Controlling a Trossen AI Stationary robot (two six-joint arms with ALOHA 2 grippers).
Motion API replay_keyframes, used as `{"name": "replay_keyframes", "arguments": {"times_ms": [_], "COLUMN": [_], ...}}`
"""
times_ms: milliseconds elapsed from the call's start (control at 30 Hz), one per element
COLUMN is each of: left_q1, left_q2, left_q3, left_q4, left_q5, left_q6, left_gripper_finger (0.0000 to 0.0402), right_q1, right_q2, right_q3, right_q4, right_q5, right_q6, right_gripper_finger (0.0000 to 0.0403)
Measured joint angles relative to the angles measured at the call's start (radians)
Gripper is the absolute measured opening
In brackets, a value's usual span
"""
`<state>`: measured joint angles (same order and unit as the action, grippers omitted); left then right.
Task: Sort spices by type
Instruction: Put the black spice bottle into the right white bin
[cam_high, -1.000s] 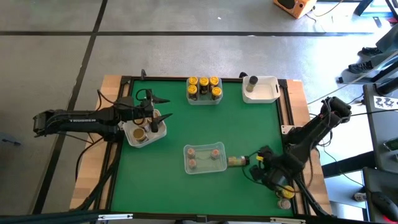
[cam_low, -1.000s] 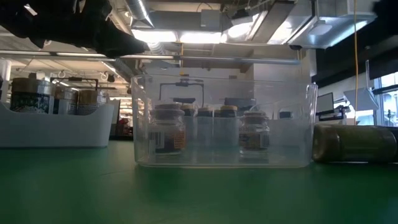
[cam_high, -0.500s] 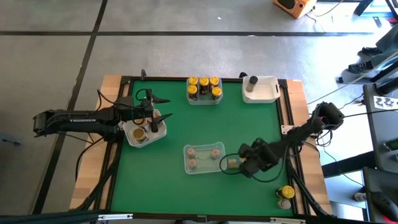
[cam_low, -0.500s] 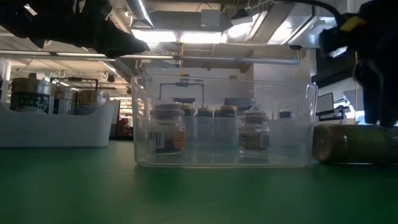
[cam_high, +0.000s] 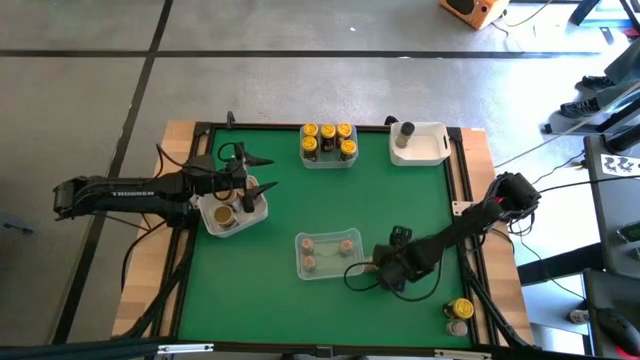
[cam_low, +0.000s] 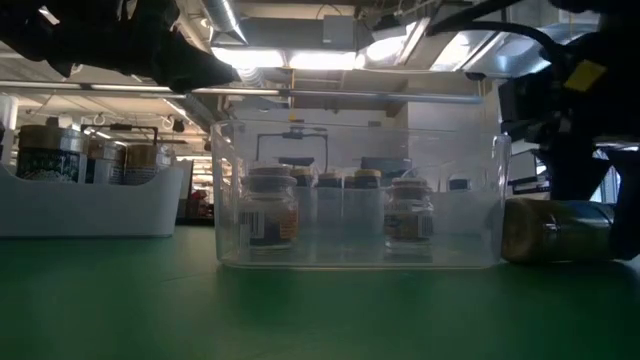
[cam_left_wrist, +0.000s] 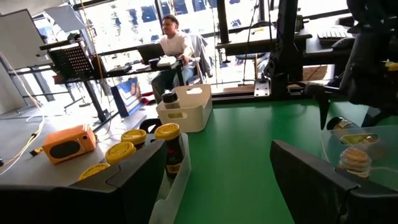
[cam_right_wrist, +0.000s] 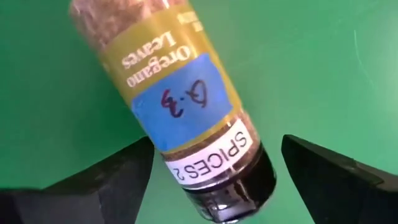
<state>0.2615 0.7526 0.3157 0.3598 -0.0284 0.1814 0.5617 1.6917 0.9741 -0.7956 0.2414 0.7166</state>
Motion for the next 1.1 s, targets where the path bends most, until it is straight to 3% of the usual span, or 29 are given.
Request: {"name": "replay_keyframes", "arguments": {"times_ms": [267,567,767,967,1100], "left_q1": [0.000,0.000,0.000,0.000,0.000], "left_q2": [0.000,0.020,0.036,0.046,0.051], "left_q3": [0.000,0.000,0.000,0.000,0.000], "left_q4": [0.017,0.028,0.040,0.043,0.046], "left_q5": [0.000,0.000,0.000,0.000,0.000], "left_q6": [0.001,-0.016,-0.018,-0.018,-0.018], "left_gripper_finger": [0.0285,0.0285,0.0285,0.0285,0.0285], "right_q1": [0.000,0.002,0.000,0.000,0.000], "right_q2": [0.052,0.055,0.030,-0.065,-0.136], "right_q3": [0.004,0.003,0.001,0.000,-0.002], "right_q4": [0.007,0.001,-0.030,-0.184,-0.226], "right_q5": [-0.023,-0.028,-0.051,-0.056,-0.004], "right_q6": [-0.035,0.023,0.118,0.238,0.294], "right_gripper_finger": [0.0337,0.0216,0.0216,0.0215,0.0214]}}
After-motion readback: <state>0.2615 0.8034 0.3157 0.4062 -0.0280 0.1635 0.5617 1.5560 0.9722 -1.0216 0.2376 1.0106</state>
